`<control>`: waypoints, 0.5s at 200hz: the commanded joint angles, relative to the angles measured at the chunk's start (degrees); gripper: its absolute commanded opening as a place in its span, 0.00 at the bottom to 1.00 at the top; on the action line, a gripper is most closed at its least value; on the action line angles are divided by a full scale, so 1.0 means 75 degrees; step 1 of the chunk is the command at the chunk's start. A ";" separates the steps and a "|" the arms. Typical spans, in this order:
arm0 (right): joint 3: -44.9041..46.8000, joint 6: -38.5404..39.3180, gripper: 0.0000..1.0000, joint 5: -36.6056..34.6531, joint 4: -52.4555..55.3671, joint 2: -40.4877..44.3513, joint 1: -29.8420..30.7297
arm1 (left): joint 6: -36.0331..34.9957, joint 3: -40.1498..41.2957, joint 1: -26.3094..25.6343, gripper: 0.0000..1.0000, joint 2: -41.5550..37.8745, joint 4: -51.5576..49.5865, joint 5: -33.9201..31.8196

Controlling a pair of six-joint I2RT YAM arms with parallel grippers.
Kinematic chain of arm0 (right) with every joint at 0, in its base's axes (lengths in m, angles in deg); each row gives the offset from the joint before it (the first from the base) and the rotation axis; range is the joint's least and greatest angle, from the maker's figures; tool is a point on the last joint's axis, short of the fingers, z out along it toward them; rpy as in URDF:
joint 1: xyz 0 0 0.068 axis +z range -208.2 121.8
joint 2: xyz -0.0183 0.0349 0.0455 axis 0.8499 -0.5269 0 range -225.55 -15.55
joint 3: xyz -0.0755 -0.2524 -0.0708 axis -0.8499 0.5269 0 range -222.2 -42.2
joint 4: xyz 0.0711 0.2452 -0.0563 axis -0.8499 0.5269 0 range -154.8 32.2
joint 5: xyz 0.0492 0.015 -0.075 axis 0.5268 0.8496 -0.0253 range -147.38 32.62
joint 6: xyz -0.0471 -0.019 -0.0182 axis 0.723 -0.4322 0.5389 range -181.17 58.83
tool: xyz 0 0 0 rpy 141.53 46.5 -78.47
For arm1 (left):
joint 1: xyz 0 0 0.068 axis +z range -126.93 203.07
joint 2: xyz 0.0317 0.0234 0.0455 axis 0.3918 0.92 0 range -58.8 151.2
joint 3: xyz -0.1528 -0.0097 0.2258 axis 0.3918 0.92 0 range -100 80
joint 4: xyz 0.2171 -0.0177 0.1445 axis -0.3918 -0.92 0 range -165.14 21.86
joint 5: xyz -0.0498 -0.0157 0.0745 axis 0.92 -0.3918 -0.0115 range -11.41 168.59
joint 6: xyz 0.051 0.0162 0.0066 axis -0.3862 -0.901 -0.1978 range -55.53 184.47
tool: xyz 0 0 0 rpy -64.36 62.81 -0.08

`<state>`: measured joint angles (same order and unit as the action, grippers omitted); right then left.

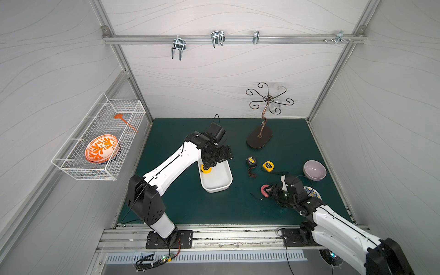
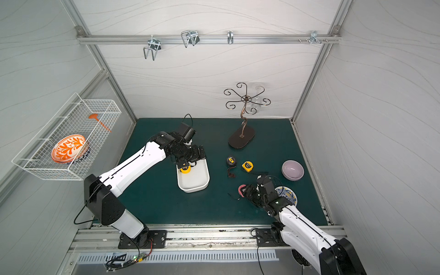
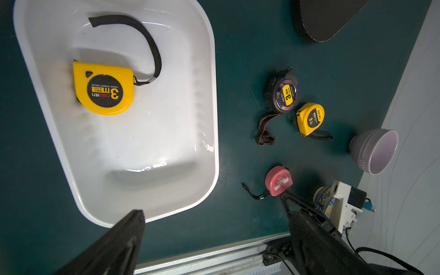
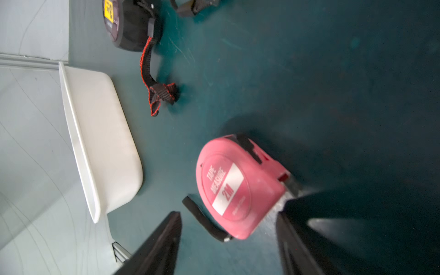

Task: Take the tape measure out of the storage box
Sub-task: Place the tape measure at the center of the board.

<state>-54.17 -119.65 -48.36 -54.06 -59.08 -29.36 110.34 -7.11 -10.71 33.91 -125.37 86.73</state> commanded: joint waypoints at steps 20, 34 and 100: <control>-0.0524 0.0423 0.82 -0.0074 0.1859 0.0970 -0.0036 | -0.0663 -0.0114 0.0062 1.00 0.0341 -0.0368 -0.0243; -0.0778 0.0647 0.87 -0.0044 0.2361 0.1207 -0.0025 | -0.0871 -0.0109 0.0061 1.00 0.0474 -0.0486 -0.0415; -0.2422 0.1476 0.99 -0.0121 0.4048 0.1530 0.0150 | -0.0780 -0.0340 0.0220 0.99 0.1457 -0.0982 -0.1444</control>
<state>-68.55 -112.00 -48.49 -30.56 -47.76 -28.95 102.82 -7.39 -10.14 42.21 -130.88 79.56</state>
